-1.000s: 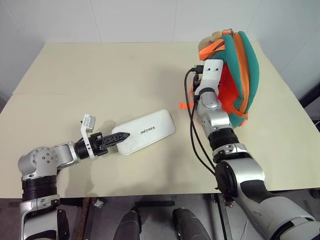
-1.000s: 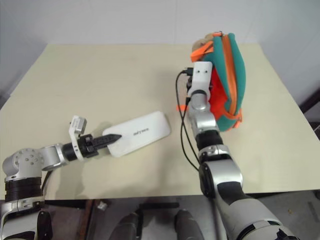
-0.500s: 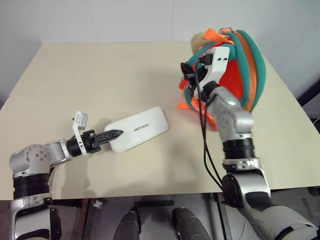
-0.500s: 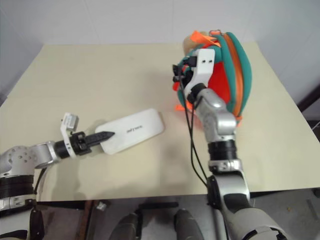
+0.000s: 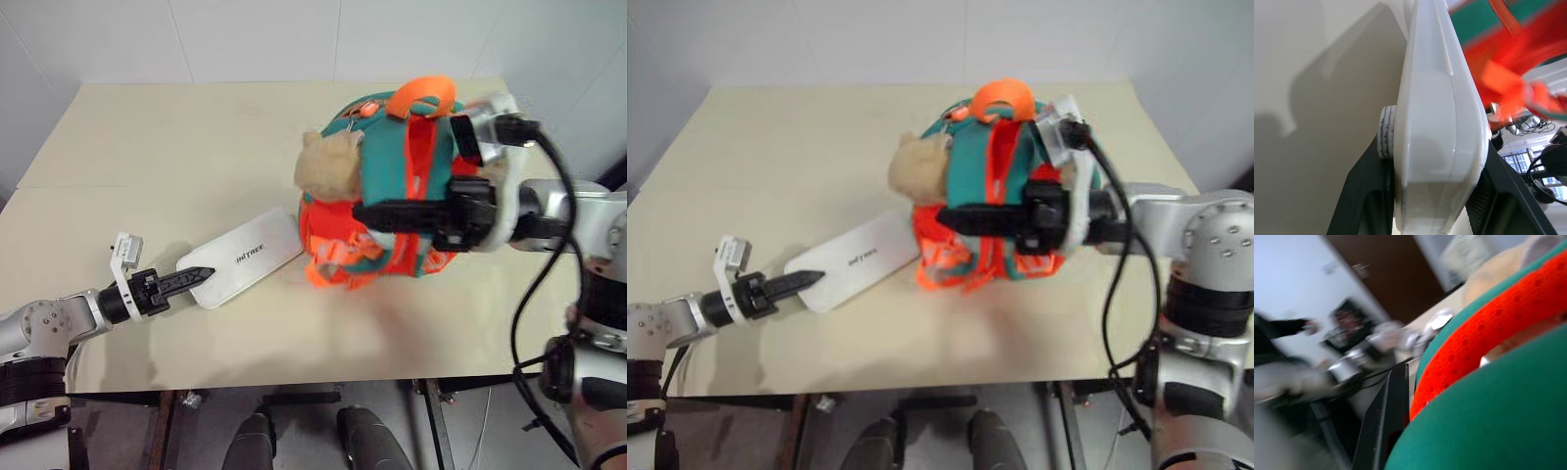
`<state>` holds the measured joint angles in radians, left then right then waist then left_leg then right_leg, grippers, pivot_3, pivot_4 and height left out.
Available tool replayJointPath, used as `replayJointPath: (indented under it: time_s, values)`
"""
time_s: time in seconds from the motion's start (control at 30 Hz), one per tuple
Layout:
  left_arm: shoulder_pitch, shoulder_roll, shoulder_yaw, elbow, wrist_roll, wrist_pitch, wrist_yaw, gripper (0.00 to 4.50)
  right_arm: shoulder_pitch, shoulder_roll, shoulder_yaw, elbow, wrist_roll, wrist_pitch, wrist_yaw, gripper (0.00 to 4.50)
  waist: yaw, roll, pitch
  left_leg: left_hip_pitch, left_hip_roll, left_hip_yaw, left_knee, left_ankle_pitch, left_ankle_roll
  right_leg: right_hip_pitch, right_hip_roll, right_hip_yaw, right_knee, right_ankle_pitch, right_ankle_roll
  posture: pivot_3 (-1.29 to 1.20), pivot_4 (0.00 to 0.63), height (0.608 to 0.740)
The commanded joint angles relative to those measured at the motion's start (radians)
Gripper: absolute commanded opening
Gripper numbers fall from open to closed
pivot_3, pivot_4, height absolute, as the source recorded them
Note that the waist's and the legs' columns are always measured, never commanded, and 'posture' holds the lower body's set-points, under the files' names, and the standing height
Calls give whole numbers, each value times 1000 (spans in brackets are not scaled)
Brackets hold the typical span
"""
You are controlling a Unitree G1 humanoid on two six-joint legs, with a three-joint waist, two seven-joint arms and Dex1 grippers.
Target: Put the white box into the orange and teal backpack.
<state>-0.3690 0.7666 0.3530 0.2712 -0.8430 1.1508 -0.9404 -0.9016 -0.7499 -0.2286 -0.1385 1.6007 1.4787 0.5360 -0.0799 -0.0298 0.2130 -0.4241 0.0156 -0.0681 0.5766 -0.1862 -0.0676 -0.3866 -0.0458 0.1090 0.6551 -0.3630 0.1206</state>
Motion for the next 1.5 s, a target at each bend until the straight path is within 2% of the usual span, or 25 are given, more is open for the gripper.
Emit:
replayJointPath:
  time_s: [0.03,0.1,0.23,0.5,0.63,0.77,0.9,1.03,1.27,1.5]
  values:
    - [48,1,42,-63,-9,-29,3,1496,20,-156,5,50,98,85,75,841,3,0,0,0,0,0,0,0,1,0,0,0,-1,0,0,0,150,740]
    - [66,-11,56,-101,-29,-48,-11,1496,44,-216,18,80,57,114,139,841,3,0,0,0,-1,1,0,-2,2,1,0,0,-3,0,0,0,150,740]
    - [87,-44,123,-204,-96,-69,-5,1496,79,-263,73,118,-134,60,266,841,6,0,0,-1,-2,2,1,-2,2,1,2,1,-3,0,0,0,150,740]
    - [145,-26,261,-479,-292,-43,2,1496,121,-253,169,103,-335,-31,469,841,22,0,0,-11,-1,2,5,-3,2,-8,4,1,-2,0,1,0,150,740]
    - [127,-23,328,-546,-404,-52,56,1496,121,-237,205,120,-414,-68,519,841,28,0,0,-14,-2,1,11,-4,3,-8,5,-1,-2,1,2,0,150,740]
    - [89,7,318,-566,-468,-61,92,1496,140,-215,216,111,-459,-88,543,841,28,0,0,-14,-3,1,15,-5,4,-5,5,0,-2,2,4,0,150,740]
    - [14,22,262,-535,-448,-95,95,1496,153,-197,209,99,-476,-93,546,841,30,0,0,-14,-3,1,17,-5,5,-5,6,0,-2,3,6,0,150,740]
    - [-82,18,153,-463,-305,-204,60,1496,174,-187,183,79,-474,-87,537,841,33,0,0,-14,-3,1,17,-5,5,-4,7,0,-1,3,6,0,150,740]
    - [-161,38,32,-358,-171,-303,-48,1496,229,-194,126,38,-457,-70,514,841,29,0,0,-15,-2,2,17,-5,5,-5,8,1,-1,3,6,0,150,740]
    - [-222,41,21,-309,-190,-300,-127,1496,273,-177,64,7,-434,-51,461,841,32,0,0,-15,-3,2,18,-5,5,-5,7,1,0,3,6,0,150,740]
